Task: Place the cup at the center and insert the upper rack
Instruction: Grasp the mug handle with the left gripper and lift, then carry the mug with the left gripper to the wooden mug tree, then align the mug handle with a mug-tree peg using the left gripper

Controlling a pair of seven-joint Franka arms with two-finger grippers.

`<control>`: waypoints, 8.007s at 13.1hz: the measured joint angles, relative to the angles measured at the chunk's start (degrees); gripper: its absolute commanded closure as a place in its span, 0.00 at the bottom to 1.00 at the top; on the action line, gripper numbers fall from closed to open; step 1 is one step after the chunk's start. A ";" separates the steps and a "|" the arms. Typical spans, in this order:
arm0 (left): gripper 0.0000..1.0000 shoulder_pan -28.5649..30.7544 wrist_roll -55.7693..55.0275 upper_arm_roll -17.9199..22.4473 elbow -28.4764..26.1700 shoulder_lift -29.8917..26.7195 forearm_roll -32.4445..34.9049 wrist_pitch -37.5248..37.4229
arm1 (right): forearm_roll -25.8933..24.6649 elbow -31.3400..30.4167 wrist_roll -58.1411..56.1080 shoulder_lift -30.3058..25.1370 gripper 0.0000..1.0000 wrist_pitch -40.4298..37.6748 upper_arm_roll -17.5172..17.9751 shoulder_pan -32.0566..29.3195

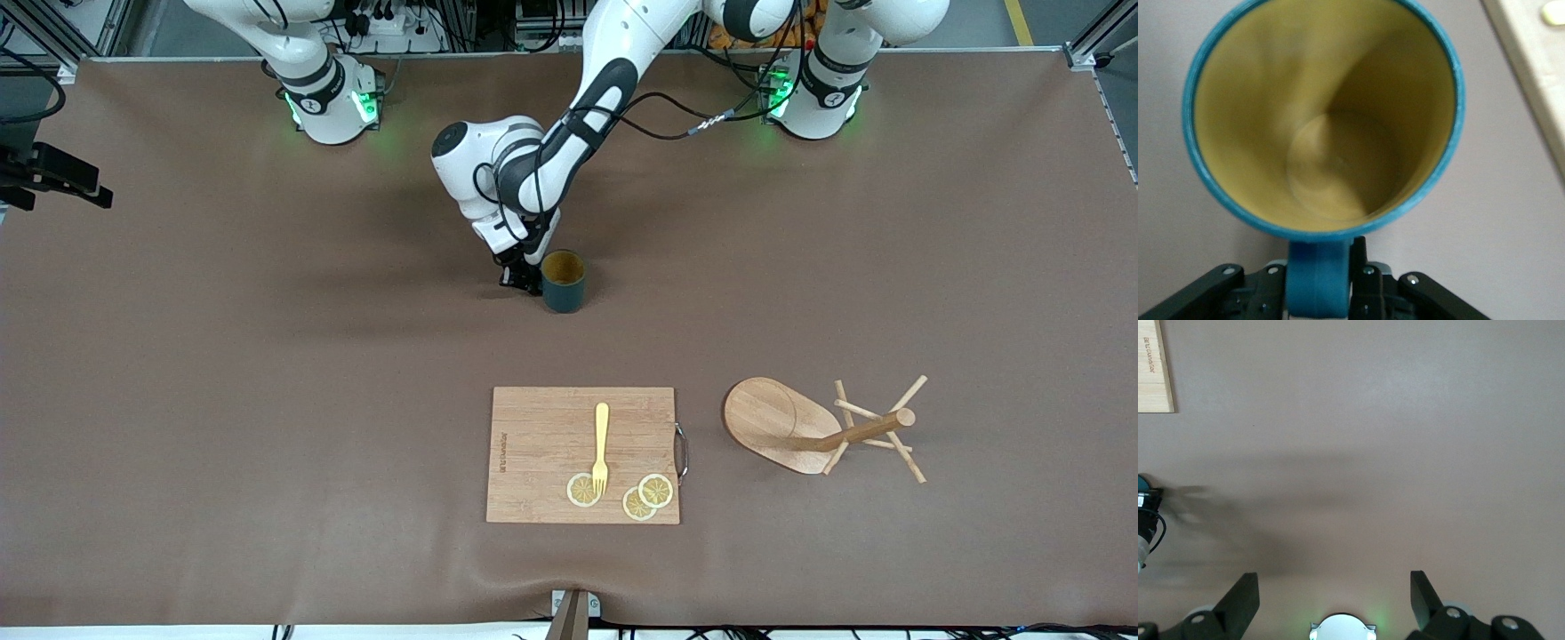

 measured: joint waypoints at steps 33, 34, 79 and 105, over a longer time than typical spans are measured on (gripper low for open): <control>1.00 40.33 39.22 0.33 -0.03 -30.49 -61.11 -13.68 | 0.07 -0.06 0.00 0.33 0.00 -1.05 0.01 -0.01; 1.00 41.75 40.84 0.33 -0.12 -30.50 -63.30 -14.64 | 0.07 -0.06 0.00 0.35 0.00 -1.05 0.01 -0.01; 1.00 64.62 74.30 -0.04 -1.93 -18.07 -94.97 -37.29 | 0.07 1.78 0.00 0.83 0.00 -0.85 0.78 0.04; 1.00 65.34 79.10 -0.54 -1.68 -18.05 -95.82 -38.82 | -0.23 1.64 0.64 0.93 0.00 0.00 0.02 3.73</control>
